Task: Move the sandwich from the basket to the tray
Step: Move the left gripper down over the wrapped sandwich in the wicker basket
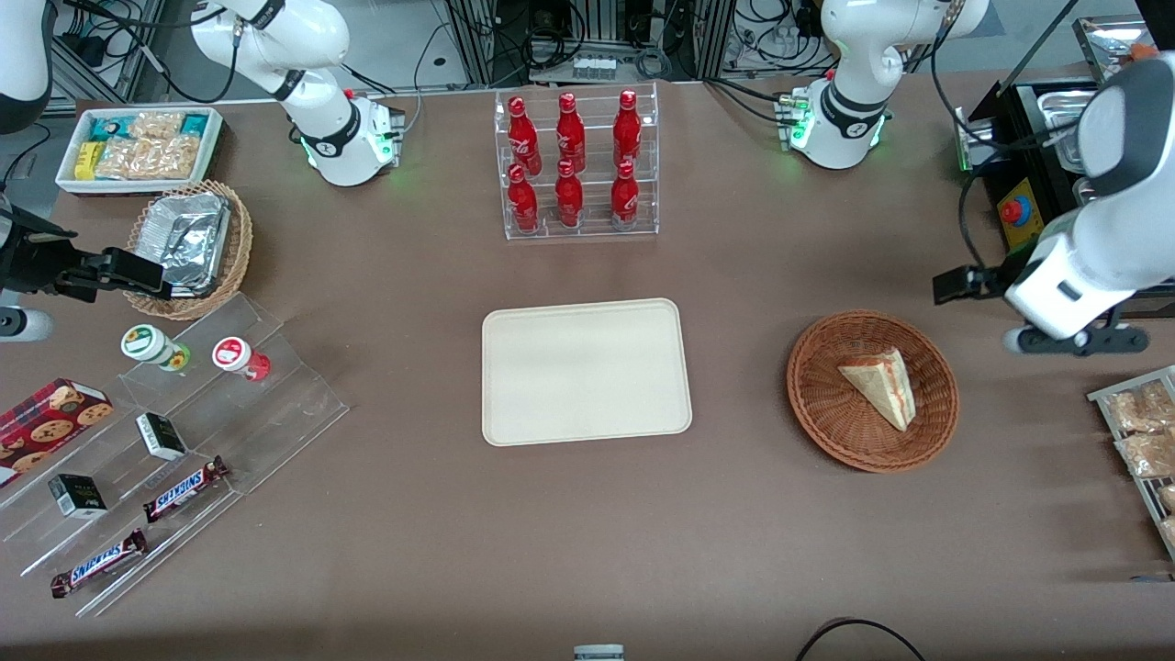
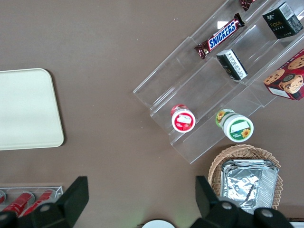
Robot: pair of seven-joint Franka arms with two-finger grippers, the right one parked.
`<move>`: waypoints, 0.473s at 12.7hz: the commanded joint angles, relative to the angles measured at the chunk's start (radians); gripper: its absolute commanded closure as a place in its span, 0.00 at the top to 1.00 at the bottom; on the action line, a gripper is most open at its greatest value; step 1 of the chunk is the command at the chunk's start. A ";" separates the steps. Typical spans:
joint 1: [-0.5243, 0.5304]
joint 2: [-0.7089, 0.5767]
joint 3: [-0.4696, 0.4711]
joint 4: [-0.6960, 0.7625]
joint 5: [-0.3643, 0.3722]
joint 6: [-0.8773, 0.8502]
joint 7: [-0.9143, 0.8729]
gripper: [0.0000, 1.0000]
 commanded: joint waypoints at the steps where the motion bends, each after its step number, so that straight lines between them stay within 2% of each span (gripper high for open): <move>1: -0.005 0.017 0.002 -0.067 0.006 0.101 -0.004 1.00; 6: -0.001 0.012 0.004 -0.211 0.009 0.264 -0.007 1.00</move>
